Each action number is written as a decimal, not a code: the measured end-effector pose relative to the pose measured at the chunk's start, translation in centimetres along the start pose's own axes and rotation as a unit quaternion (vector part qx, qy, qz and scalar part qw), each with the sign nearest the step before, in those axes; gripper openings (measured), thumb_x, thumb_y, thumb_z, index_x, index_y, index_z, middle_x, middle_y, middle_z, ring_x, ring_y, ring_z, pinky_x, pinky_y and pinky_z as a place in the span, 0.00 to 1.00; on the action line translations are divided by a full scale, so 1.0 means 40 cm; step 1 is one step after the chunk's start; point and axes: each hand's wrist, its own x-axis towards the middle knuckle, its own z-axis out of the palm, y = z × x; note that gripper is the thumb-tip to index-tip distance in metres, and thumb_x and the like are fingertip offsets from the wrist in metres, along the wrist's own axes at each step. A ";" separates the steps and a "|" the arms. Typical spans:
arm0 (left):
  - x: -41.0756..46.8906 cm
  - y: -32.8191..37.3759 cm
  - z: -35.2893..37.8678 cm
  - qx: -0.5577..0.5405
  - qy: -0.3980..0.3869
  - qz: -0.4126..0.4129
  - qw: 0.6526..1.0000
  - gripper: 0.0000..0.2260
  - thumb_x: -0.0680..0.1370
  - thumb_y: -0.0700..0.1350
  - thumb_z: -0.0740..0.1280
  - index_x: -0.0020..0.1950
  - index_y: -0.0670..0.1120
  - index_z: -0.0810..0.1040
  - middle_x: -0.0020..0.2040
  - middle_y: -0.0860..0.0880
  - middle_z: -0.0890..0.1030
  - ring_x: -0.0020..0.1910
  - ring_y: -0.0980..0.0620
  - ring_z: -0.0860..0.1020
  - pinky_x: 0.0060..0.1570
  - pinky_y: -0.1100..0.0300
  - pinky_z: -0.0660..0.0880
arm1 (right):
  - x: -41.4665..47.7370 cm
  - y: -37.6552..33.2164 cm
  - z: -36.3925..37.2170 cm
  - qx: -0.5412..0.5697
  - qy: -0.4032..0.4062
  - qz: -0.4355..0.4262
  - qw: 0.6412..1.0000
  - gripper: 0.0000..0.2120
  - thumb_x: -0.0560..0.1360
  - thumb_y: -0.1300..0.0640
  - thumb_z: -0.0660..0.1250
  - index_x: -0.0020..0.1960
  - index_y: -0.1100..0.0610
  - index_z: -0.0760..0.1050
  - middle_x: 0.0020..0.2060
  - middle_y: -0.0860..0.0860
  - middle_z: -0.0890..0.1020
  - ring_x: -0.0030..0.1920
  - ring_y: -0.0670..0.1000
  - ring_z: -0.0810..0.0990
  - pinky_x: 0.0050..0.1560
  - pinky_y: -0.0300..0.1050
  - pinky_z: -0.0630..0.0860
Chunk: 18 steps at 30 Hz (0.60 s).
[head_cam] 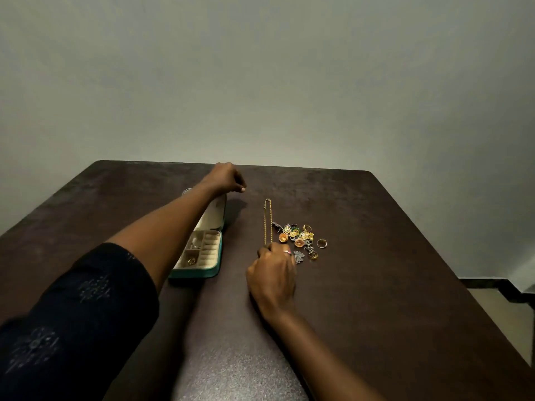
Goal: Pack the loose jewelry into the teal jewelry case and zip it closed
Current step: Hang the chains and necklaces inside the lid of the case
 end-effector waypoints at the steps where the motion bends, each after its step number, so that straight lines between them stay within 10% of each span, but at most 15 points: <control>1: -0.021 -0.012 -0.010 -0.002 0.007 0.002 1.000 0.11 0.73 0.39 0.71 0.54 0.38 0.82 0.54 0.42 0.83 0.54 0.48 0.80 0.52 0.61 0.73 | 0.007 -0.009 0.000 0.007 -0.012 -0.003 1.000 0.06 0.57 0.62 0.62 0.27 0.61 0.78 0.29 0.55 0.79 0.33 0.57 0.79 0.31 0.44 0.76; 11: -0.202 -0.044 -0.069 -0.094 0.143 0.060 0.983 0.08 0.73 0.39 0.71 0.51 0.39 0.83 0.50 0.42 0.82 0.47 0.50 0.80 0.42 0.70 0.71 | 0.069 -0.122 0.017 0.086 -0.041 -0.033 0.995 0.13 0.75 0.61 0.60 0.51 0.61 0.81 0.50 0.59 0.81 0.54 0.59 0.75 0.52 0.48 0.71; 18: -0.288 -0.091 -0.094 -0.074 0.101 -0.027 0.992 0.12 0.71 0.46 0.74 0.49 0.39 0.84 0.53 0.45 0.82 0.54 0.47 0.79 0.55 0.54 0.74 | 0.085 -0.146 0.056 0.138 -0.157 -0.082 0.974 0.11 0.75 0.59 0.65 0.55 0.58 0.81 0.53 0.60 0.79 0.56 0.60 0.75 0.57 0.48 0.71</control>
